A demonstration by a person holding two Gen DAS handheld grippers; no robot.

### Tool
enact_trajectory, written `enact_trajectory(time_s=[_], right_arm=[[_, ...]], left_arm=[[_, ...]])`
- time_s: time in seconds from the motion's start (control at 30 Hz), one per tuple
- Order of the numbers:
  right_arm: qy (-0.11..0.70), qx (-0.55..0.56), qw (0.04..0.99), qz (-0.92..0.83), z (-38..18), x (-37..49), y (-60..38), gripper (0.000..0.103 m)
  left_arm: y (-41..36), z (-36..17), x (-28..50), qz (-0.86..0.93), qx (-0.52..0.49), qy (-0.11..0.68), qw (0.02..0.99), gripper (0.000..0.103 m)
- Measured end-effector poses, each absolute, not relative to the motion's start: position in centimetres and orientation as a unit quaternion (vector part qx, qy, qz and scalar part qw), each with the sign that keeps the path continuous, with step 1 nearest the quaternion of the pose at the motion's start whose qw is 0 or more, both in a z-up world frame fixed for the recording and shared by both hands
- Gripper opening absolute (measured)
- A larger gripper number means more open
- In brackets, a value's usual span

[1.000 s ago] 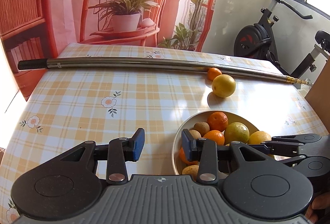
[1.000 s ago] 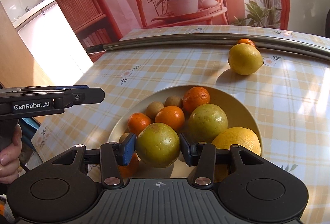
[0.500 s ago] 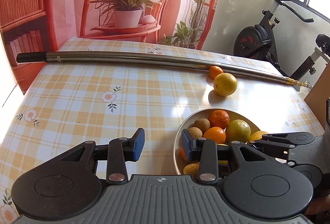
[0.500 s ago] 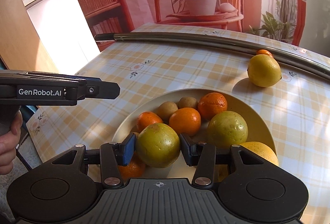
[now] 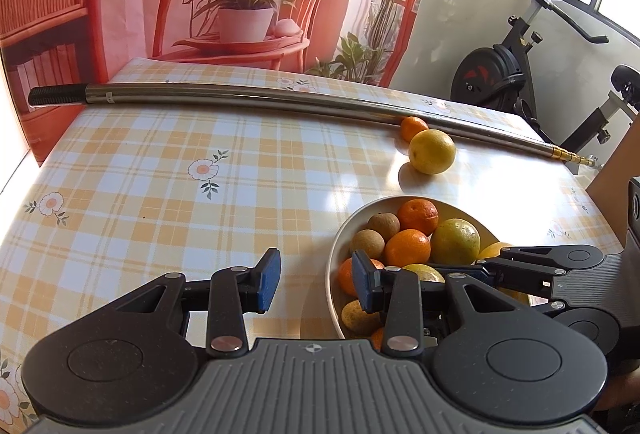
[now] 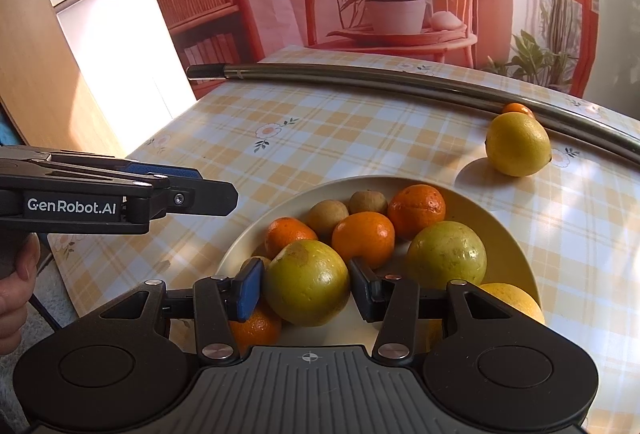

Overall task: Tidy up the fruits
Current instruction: 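Lower the green-yellow citrus onto the plate and open the right tool, then grasp the yellow lemon with the right tool while the left tool approaches the last tangerine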

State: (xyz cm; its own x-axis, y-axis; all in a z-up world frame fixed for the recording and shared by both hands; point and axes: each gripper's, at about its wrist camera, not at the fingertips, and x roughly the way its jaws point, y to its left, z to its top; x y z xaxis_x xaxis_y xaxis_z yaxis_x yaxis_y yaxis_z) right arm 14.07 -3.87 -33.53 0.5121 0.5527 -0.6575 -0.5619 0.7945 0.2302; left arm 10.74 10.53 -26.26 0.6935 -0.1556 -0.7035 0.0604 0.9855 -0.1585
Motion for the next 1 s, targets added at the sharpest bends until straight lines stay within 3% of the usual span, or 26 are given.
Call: enact_trajectory(time_s=[0.6, 1.0], right_arm=[[0.336, 0.063, 0.901, 0.267, -31.1, 13.9, -9.6, 0.044], [0.296, 0.092, 0.928, 0.205, -28.6, 15.7, -15.9, 0.044]], left_arm=[[10.6, -26.4, 10.8, -0.058, -0.067, 0.392, 0.916, 0.041], [12.2, -22.6, 13.1, -0.036, -0.063, 0.353, 0.933, 0.041]])
